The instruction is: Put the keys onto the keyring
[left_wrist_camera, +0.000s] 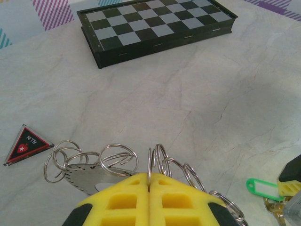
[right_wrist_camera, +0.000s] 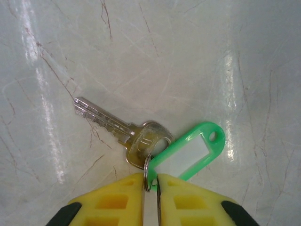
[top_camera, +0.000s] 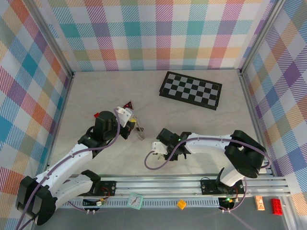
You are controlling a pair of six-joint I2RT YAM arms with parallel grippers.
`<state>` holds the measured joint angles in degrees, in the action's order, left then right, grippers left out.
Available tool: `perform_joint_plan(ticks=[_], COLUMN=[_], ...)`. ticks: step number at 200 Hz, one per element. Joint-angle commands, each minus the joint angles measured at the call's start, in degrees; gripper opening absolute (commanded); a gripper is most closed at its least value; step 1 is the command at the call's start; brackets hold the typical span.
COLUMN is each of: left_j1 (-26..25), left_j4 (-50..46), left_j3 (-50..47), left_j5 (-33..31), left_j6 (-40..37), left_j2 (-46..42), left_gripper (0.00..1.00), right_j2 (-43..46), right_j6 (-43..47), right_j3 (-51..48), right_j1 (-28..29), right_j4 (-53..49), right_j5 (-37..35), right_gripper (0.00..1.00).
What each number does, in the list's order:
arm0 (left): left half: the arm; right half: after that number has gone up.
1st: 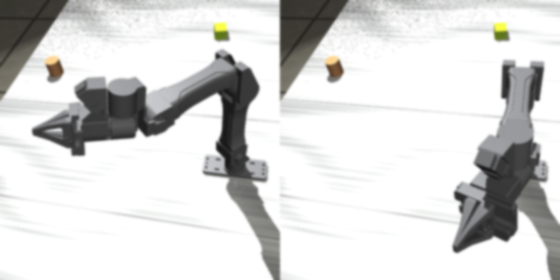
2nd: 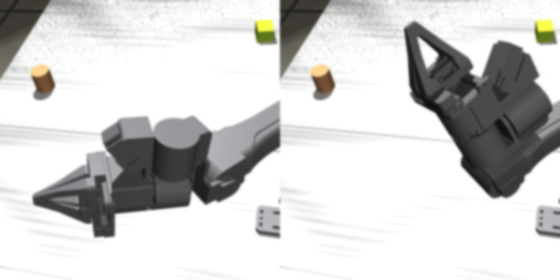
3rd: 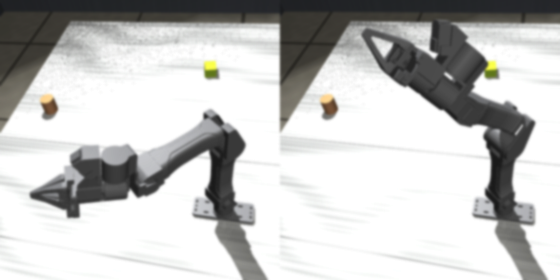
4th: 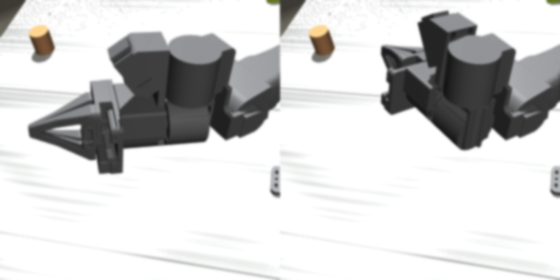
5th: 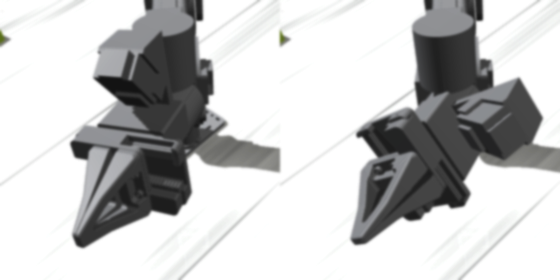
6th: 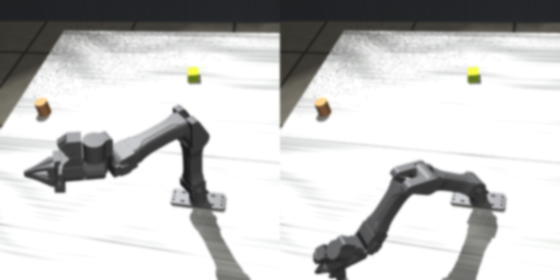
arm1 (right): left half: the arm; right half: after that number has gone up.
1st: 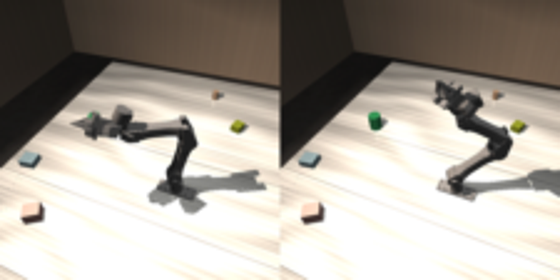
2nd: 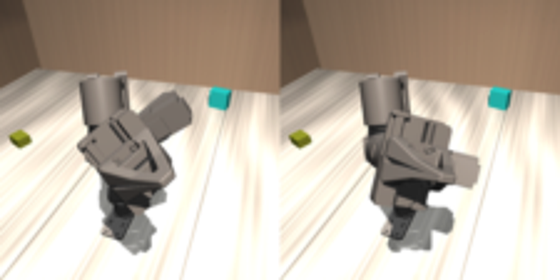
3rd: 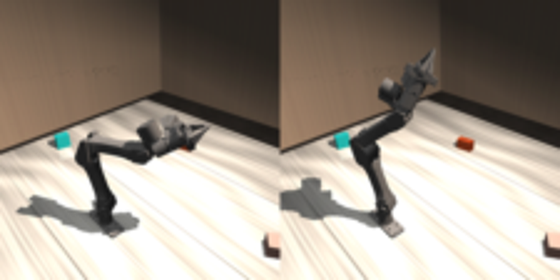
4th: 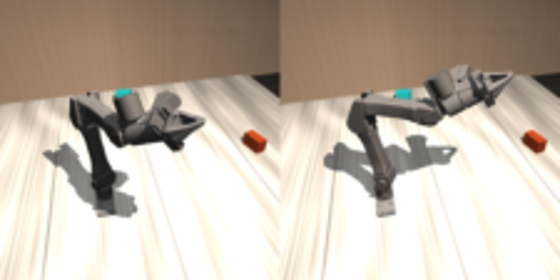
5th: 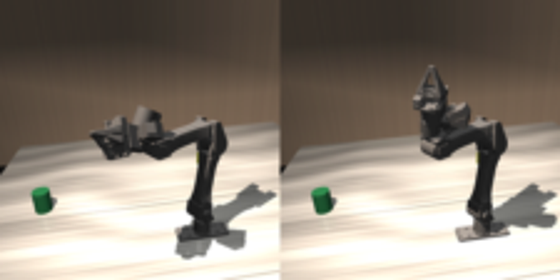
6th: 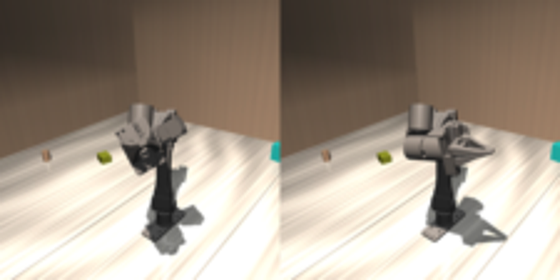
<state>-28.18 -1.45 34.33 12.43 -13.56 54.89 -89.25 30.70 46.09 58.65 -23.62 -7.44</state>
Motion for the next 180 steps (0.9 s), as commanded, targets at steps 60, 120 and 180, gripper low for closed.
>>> perform_joint_plan(ticks=[60,120,180], left_j1=[0.15,0.09,0.15], left_j4=[1.61,1.72,1.55], left_j3=[0.13,0.21,0.26], left_j5=[0.56,0.66,0.76], left_j6=[-1.04,-1.07,-1.05], left_j2=[-0.48,-0.06,-0.16], left_gripper=[0.00,0.00,0.00], right_j2=[-1.53,-1.89,-2.94], right_j6=[0.18,-0.02,0.21], right_j3=[2.65,2.92,3.38], right_j1=[-0.05,-0.08,-0.12], right_j4=[0.32,0.59,0.34], right_j5=[1.70,2.43,2.17], right_gripper=[0.17,0.18,0.13])
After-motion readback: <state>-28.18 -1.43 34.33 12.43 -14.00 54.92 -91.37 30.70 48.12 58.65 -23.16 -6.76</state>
